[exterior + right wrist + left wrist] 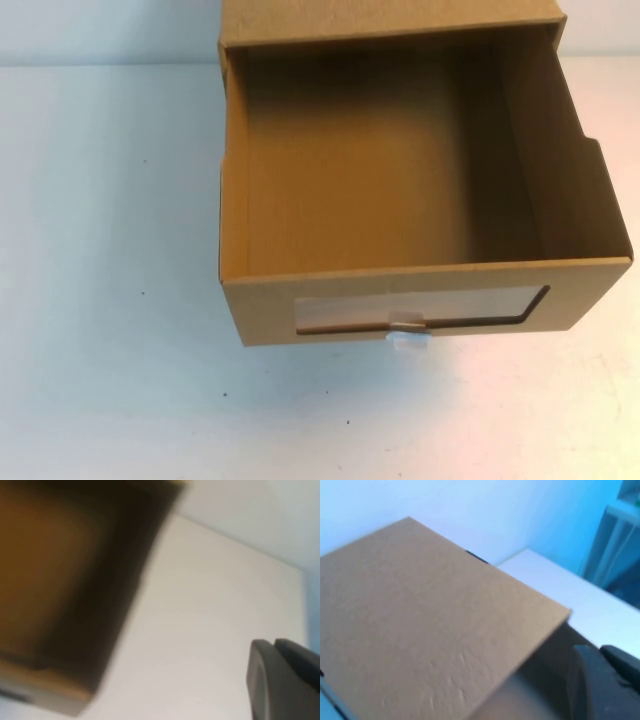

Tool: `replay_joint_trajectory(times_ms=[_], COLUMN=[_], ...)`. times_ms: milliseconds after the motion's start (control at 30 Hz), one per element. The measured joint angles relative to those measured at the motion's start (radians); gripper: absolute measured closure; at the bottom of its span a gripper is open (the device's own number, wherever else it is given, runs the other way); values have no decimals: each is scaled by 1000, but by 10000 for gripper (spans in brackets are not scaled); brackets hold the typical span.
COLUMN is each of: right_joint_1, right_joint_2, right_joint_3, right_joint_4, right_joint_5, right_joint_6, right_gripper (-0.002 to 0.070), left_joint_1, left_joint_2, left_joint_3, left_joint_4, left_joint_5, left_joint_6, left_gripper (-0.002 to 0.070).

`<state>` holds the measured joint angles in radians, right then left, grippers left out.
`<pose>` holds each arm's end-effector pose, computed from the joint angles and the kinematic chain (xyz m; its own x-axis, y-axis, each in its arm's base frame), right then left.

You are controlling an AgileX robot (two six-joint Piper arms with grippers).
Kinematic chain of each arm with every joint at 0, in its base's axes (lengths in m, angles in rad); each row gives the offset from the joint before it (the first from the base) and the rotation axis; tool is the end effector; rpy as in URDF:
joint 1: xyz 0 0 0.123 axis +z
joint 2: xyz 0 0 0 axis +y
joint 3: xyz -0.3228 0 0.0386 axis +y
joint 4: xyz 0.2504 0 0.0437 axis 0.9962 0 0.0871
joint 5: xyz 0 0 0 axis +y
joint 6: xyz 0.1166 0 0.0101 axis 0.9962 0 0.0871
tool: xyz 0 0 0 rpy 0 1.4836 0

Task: Open the shoe box
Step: 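Pull the top drawer of the cardboard box fully open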

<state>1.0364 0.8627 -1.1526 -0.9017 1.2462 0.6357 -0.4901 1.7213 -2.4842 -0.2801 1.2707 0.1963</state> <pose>0.1293 0.0476 0.4565 -0.3877 -0.3271 -0.8618 -0.1945 0.9429 -0.2704 0.2862 -0.1877 0.5960 -0.2746 0.2681 -0.9234 0.7027 0.7115 -0.0024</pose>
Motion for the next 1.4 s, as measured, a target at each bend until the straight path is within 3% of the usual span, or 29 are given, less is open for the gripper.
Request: replay_joint_trajectory(times_ms=[133, 300, 567, 800, 1000, 1400], right_joint_1=[-185, -398, -618, -678, -681, -683], right_joint_2=[0, 2, 65, 71, 71, 72], right_joint_3=[-2, -2, -2, -2, 0, 0], right_joint_4=[28, 143, 352, 401, 443, 512], right_joint_5=[2, -83, -199, -248, -264, -273], right_joint_6=[-51, -120, -227, -244, -259, -288], right_gripper=[689, 689, 689, 689, 689, 689], left_joint_1=[-97, -149, -156, -156, -156, -156], left_joint_2=[-125, -295, -747, -1201, -1460, -1559], left_joint_3=[167, 488, 1129, 1652, 1951, 2350], left_joint_4=[125, 239, 303, 354, 364, 409], left_joint_5=[1, -23, -386, -741, -886, -1064], left_joint_6=[-2, -50, -99, -123, -133, -138], left_gripper=[680, 680, 680, 680, 680, 680])
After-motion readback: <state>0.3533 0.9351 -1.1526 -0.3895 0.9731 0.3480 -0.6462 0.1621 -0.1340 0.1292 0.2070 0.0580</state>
